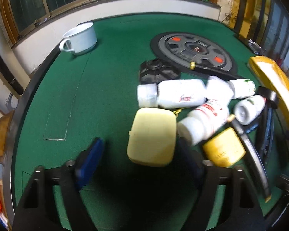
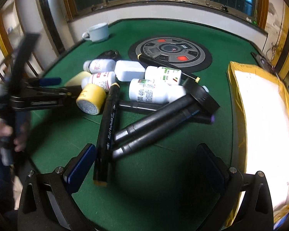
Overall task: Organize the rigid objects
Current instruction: 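Grasp the cream-yellow block with the left tool while the right tool grasps a black marker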
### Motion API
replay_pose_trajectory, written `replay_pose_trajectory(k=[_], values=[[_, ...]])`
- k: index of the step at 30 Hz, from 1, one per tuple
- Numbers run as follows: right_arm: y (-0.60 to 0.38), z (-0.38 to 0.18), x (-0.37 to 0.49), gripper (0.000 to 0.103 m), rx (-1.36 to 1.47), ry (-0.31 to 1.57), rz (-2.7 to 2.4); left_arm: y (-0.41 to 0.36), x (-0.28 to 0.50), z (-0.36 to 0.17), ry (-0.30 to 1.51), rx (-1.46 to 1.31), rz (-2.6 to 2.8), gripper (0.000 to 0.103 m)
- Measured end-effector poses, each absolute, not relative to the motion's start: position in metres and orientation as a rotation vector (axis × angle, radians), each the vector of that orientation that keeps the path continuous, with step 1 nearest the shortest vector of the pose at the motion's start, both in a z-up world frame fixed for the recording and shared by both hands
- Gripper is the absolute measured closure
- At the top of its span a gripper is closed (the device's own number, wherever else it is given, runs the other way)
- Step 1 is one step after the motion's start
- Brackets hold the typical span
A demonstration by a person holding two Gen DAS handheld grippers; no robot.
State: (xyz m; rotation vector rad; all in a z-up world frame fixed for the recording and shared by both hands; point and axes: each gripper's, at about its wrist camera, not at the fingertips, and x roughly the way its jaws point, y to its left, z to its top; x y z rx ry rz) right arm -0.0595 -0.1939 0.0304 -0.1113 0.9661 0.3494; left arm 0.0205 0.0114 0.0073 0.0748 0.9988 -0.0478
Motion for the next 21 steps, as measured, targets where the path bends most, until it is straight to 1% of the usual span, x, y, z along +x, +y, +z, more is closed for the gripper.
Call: replay_pose_trajectory(k=[2, 3, 4, 5, 7, 8, 9, 11, 14, 16, 18, 20, 21], values=[[-0.202, 0.035, -0.064, 0.001, -0.074, 0.96, 0.376, 0.014, 0.023, 0.005, 0.993, 0.052, -0.073, 0.038], [-0.205, 0.038, -0.066, 0.001, -0.06, 0.953, 0.381, 0.015, 0.025, 0.004, 0.992, 0.044, -0.077, 0.039], [-0.206, 0.041, -0.069, 0.002, -0.043, 0.938, 0.394, 0.016, 0.026, 0.003, 0.989, 0.028, -0.082, 0.044], [-0.206, 0.043, -0.071, 0.004, -0.038, 0.931, 0.402, 0.015, 0.025, 0.004, 0.984, 0.033, -0.084, 0.058], [-0.204, 0.043, -0.072, 0.015, -0.039, 0.93, 0.414, 0.01, 0.02, 0.005, 0.982, 0.06, -0.073, 0.058], [-0.201, 0.043, -0.073, 0.027, -0.042, 0.932, 0.425, 0.008, 0.017, 0.006, 0.98, 0.071, -0.066, 0.058], [-0.196, 0.042, -0.072, 0.036, -0.042, 0.938, 0.441, 0.007, 0.012, 0.006, 0.978, 0.072, -0.066, 0.058], [-0.186, 0.04, -0.074, 0.042, -0.047, 0.959, 0.482, 0.01, 0.0, 0.005, 0.976, 0.051, -0.076, 0.058], [-0.166, 0.034, -0.082, 0.043, -0.094, 0.967, 0.512, 0.017, -0.009, 0.006, 0.974, 0.042, -0.076, 0.058], [-0.15, 0.03, -0.082, 0.05, -0.112, 0.98, 0.529, 0.021, -0.011, 0.005, 0.972, 0.029, -0.072, 0.058], [-0.135, 0.024, -0.082, 0.062, -0.129, 1.005, 0.544, 0.02, -0.012, 0.005, 0.967, 0.037, -0.077, 0.057], [-0.124, 0.016, -0.08, 0.067, -0.132, 1.035, 0.542, 0.02, -0.013, 0.005, 0.962, 0.037, -0.078, 0.057], [-0.119, 0.012, -0.078, 0.068, -0.129, 1.049, 0.536, 0.019, -0.014, 0.005, 0.958, 0.041, -0.08, 0.057]])
